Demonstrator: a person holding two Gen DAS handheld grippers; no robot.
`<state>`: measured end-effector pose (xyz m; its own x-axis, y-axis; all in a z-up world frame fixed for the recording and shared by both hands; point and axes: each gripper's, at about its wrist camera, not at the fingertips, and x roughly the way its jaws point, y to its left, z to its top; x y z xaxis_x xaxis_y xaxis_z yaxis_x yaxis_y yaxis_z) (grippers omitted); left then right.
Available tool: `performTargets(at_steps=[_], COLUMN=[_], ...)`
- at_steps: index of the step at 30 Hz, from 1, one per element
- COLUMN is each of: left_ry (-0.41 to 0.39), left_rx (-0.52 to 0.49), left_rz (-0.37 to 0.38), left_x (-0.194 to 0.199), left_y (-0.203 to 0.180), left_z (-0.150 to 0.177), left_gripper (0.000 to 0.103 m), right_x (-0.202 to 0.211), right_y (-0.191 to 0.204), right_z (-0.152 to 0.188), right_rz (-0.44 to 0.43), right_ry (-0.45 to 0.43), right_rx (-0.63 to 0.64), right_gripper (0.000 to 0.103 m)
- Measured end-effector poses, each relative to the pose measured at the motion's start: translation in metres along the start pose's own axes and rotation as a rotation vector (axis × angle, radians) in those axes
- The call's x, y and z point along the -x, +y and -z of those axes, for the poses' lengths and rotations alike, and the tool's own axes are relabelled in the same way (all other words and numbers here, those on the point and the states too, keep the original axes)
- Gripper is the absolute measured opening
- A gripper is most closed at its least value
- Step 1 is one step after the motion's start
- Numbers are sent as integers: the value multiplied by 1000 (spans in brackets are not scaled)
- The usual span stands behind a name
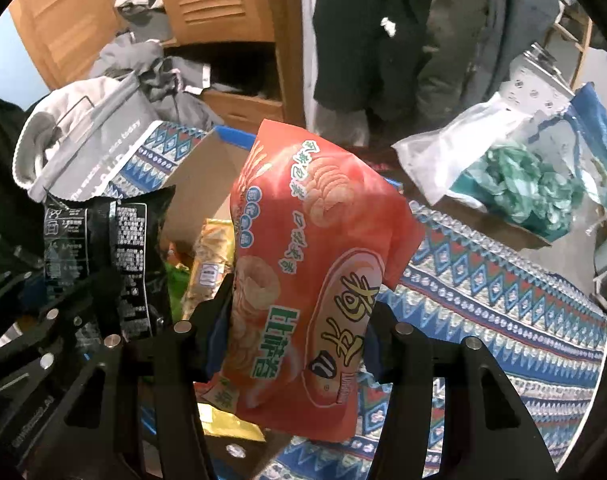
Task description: Organize snacks
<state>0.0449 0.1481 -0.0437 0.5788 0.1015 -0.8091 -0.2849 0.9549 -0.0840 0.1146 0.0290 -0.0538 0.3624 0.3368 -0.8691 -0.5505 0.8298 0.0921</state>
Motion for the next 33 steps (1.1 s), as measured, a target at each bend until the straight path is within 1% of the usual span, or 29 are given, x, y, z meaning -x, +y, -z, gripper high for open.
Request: performTargets(at_steps=[4,5,7,9,10,12,13,17,20,22,24,26,33], left_ry=[7,8,10,15,10,0,-5,-24,-42,-59,-74,-83,-82], left_rx=[20,24,28,29,29,28,26,15,10,4,2,-1,6], left_rz=[-26,-34,-48,-63,-72,-92,-103,-131,-140,-145,-144,-140,-133], left_x=[-8,-8,-9,-9,-8,-5,-3,7,16,25,33,39,54], left_y=[10,11,14,16,16,17,17,15,13,11,10,8,7], left_z=[0,0,-1,-1,0,1,2,2,1,0,0,-1,0], left_gripper=[28,29,29,41,44,54,56,65,71,73,78,79,79], right_x=[-4,-4,-3,-1,0,4,6,19,32,41,53,63,97], right_y=[8,11,12,13,12,12,11,12,14,14,13,10,0], right_z=[-2,-2,-3,-5,-5,-6,-7,-6,-2,-1,1,3,12], right_rz=[9,13,25,33,40,49,49,53,51,59,73,77,94], right_ry=[5,4,1,-8,-13,-25,-31,-61,-88,-106,-132,-157,-233], right_rx=[21,28,34,32,32,27,25,24,30,32,30,21,-11], right_gripper=[58,60,67,67,68,71,73,75,75,76,78,79,79])
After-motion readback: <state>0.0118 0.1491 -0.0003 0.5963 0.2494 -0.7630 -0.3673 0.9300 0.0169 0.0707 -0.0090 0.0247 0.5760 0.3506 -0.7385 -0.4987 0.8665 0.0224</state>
